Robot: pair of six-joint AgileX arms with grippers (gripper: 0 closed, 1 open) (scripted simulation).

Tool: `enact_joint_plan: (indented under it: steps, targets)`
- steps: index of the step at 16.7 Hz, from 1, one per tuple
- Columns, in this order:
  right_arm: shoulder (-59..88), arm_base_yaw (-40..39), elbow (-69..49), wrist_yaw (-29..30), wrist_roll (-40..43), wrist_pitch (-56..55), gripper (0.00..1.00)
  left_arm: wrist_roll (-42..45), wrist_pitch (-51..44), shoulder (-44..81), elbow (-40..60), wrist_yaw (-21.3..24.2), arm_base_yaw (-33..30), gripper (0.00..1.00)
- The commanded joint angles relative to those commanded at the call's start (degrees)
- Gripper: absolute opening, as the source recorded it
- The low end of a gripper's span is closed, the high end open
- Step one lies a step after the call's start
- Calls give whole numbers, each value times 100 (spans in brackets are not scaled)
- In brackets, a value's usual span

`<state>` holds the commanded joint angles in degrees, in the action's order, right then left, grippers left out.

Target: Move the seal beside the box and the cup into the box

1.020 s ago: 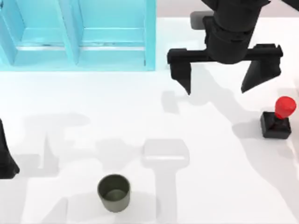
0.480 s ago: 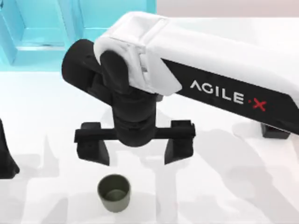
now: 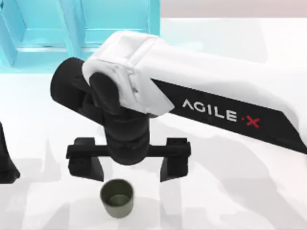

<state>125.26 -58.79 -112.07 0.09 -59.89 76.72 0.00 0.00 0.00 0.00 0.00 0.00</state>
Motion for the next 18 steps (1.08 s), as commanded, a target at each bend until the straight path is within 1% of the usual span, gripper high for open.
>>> enact_joint_plan:
  steps: [4,12,17,18]
  targets:
    - [14,16,168,1,12,-187,100,0,0,0,0,0,0,100]
    - [261,-10,1336,3,-15,-1602,100,0,0,0,0,0,0,100]
    - [272,-12,1390,3,-16,-1662,100,0,0,0,0,0,0,100]
    - [272,-12,1390,3,-16,-1662,92,0,0,0,0,0,0,100]
